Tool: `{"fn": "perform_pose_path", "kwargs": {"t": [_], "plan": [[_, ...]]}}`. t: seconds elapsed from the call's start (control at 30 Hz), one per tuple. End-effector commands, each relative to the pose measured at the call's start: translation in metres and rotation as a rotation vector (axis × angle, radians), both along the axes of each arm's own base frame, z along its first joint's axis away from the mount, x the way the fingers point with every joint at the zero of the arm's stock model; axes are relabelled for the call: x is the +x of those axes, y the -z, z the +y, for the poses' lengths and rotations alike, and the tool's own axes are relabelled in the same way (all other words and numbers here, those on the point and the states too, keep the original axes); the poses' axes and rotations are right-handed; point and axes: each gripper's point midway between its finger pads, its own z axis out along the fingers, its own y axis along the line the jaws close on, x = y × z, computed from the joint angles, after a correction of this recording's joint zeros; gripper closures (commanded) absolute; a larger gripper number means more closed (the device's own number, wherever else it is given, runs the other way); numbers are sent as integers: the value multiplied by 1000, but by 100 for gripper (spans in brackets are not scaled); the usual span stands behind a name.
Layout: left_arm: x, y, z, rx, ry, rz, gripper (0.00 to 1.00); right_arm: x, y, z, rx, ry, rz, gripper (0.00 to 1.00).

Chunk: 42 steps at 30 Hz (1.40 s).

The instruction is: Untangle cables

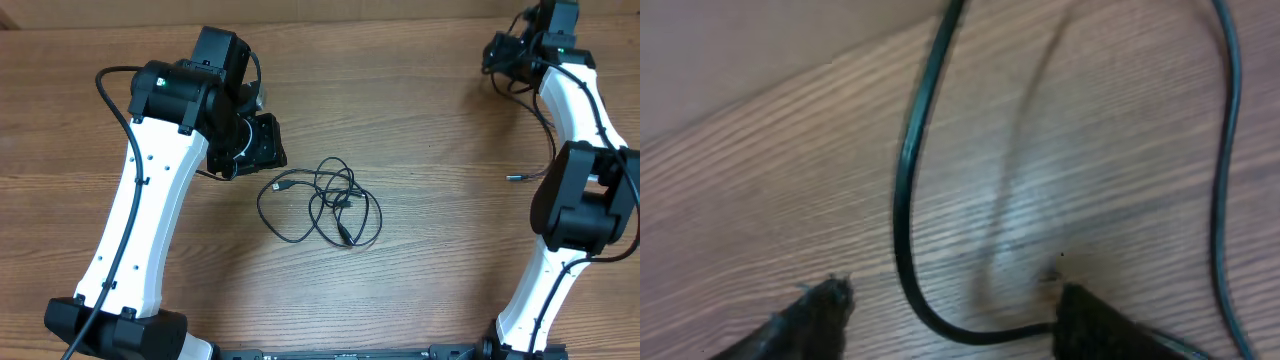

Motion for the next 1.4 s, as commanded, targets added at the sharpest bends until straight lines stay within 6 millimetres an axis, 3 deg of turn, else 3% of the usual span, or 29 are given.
{"fn": "perform_pose_path", "kwargs": {"t": [0.0,0.17,0.33,0.4,0.43,0.53,0.67,0.73,0.9,0.97,1.07,1.23,1.37], "plan": [[-1,2,0,14,24,-3,51,0,3,1,9,-6,2,38],[-1,2,0,14,24,-3,51,1,2,3,19,-15,-7,50],[-1,2,0,14,24,-3,51,3,0,5,26,-23,-19,77],[-1,2,0,15,24,-3,51,4,-1,7,35,-31,-22,94],[-1,2,1,17,24,-4,51,4,-3,9,43,-38,-26,96],[0,2,1,17,23,-6,50,5,-14,18,82,-74,-50,96],[2,2,0,14,23,-17,49,4,-48,37,147,-147,-116,96],[4,1,0,12,23,-22,49,-1,-68,45,161,-171,-138,96],[5,1,-1,10,23,-27,48,-18,-96,64,165,-200,-129,96],[5,1,-1,10,23,-26,49,-24,-105,77,166,-232,-132,96],[4,1,-1,11,23,-25,49,-34,-123,114,162,-371,-156,96],[4,1,-1,11,23,-25,49,-59,-122,167,45,-628,-131,96],[4,1,-1,11,23,-23,49,-75,-108,188,-16,-703,-60,96]]}}
